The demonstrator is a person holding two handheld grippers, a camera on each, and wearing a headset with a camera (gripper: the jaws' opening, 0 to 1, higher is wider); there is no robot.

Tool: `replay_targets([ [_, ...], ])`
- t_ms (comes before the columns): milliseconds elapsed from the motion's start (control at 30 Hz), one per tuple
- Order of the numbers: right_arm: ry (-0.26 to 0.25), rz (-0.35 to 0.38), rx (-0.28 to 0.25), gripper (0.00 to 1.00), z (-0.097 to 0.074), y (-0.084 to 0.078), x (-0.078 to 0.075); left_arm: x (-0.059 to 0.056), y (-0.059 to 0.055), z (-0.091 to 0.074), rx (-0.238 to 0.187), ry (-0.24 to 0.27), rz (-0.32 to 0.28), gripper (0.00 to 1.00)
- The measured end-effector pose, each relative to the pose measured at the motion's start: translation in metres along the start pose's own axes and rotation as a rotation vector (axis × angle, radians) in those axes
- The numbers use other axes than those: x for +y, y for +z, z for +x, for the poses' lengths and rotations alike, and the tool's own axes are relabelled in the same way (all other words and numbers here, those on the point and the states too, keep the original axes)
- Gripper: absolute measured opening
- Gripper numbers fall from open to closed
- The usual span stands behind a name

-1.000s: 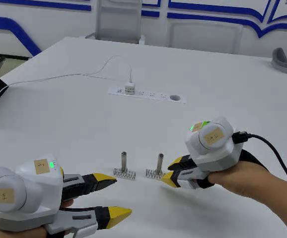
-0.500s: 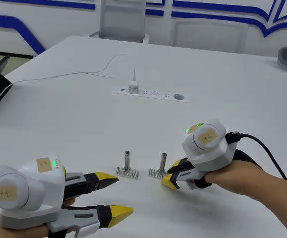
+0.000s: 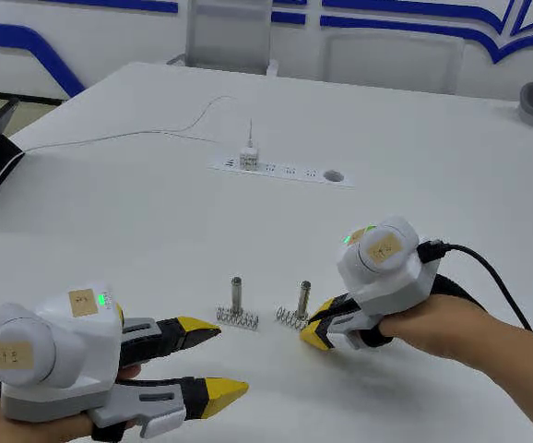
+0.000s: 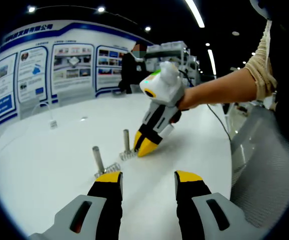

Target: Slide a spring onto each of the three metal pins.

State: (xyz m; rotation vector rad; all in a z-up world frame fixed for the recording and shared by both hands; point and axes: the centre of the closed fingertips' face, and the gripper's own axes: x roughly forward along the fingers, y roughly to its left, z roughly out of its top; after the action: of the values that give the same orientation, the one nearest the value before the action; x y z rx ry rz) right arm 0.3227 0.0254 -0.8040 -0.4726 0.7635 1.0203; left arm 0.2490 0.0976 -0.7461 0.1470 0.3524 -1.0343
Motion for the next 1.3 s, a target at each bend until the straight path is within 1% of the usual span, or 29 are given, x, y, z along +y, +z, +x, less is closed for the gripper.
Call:
replay_targets([
  [133,0.001,-0.009,0.006,0.12,-0.001,-0.001,0.002,0.0,0.0,0.0,0.002,-0.002,0.002,0.42],
  [267,0.008,-0.025,0.015,0.12,-0.004,-0.003,0.008,-0.001,0.0,0.001,0.005,-0.005,0.004,0.42],
  [567,0.029,-0.073,0.006,0.12,-0.019,0.001,0.022,-0.001,0.001,0.003,0.011,-0.014,0.018,0.42],
  [633,0.05,-0.083,-0.001,0.12,-0.023,0.002,0.029,-0.001,0.002,0.004,0.013,-0.019,0.025,0.42],
  [767,0.074,-0.11,-0.007,0.12,-0.03,0.005,0.04,-0.002,0.004,0.006,0.014,-0.028,0.033,0.42],
  [933,0.113,-0.16,-0.016,0.12,-0.039,0.009,0.056,-0.006,0.006,0.008,0.016,-0.042,0.043,0.42],
  [1000,0.136,-0.188,-0.017,0.12,-0.042,0.011,0.064,-0.007,0.006,0.009,0.017,-0.048,0.046,0.41],
  [1300,0.18,-0.251,-0.018,0.12,-0.05,0.02,0.082,-0.013,0.007,0.011,0.02,-0.07,0.061,0.4],
])
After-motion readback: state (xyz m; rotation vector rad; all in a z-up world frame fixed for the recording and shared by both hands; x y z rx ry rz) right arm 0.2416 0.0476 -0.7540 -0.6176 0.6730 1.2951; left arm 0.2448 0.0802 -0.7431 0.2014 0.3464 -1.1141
